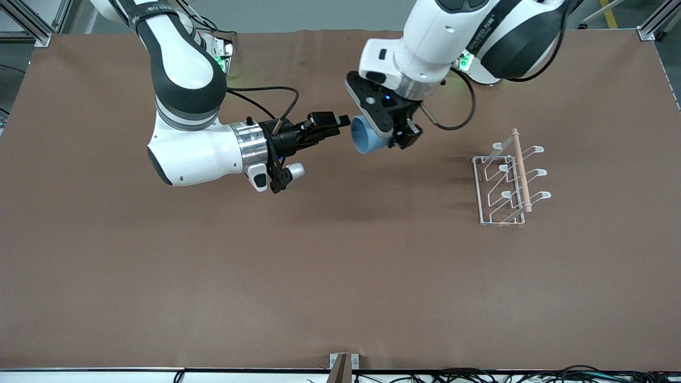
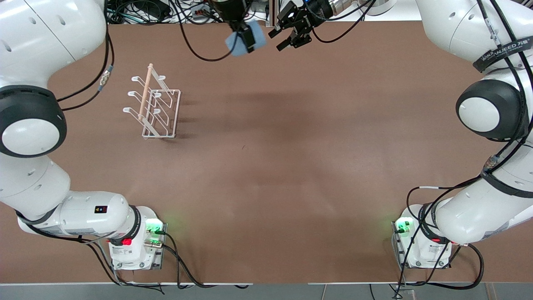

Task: Hang cup on cup holder
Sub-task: 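Carry the cup to the holder with the left gripper while the right gripper retracts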

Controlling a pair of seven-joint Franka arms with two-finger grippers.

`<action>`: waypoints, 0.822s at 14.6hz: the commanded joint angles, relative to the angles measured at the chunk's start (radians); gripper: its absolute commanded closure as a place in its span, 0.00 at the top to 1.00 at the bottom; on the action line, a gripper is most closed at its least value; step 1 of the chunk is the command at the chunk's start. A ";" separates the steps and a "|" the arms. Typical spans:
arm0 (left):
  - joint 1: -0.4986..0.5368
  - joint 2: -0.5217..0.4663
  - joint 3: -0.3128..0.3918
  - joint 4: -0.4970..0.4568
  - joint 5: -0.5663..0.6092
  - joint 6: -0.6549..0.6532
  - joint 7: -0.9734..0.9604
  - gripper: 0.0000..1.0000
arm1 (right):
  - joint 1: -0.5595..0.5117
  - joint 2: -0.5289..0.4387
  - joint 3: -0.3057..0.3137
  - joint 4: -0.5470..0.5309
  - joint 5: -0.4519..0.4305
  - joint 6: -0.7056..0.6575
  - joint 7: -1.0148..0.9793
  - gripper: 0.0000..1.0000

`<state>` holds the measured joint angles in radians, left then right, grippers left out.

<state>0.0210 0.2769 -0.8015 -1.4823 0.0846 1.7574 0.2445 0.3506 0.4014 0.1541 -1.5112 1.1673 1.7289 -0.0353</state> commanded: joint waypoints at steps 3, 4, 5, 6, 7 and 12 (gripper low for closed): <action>0.072 -0.004 0.001 0.017 0.197 -0.195 0.001 0.32 | -0.009 -0.061 -0.019 -0.026 -0.188 -0.012 0.006 1.00; 0.086 0.004 0.001 0.014 0.255 -0.217 0.019 0.32 | -0.021 -0.081 -0.021 -0.029 -0.306 -0.012 0.008 1.00; 0.094 0.008 0.002 0.011 0.298 -0.232 0.045 0.32 | -0.036 -0.114 -0.019 -0.041 -0.422 -0.012 0.024 1.00; 0.117 0.010 0.002 0.007 0.337 -0.255 0.068 0.32 | -0.050 -0.153 -0.019 -0.052 -0.520 -0.014 0.053 1.00; 0.134 0.016 0.002 0.002 0.383 -0.289 0.094 0.32 | -0.085 -0.180 -0.019 -0.067 -0.566 -0.017 0.064 1.00; 0.188 0.030 0.004 -0.105 0.688 -0.329 0.260 0.33 | -0.226 -0.288 -0.019 -0.109 -0.768 -0.083 0.061 1.00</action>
<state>0.2053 0.3159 -0.7901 -1.5337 0.6667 1.4402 0.4700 0.1756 0.1788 0.1213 -1.5591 0.4784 1.6546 0.0123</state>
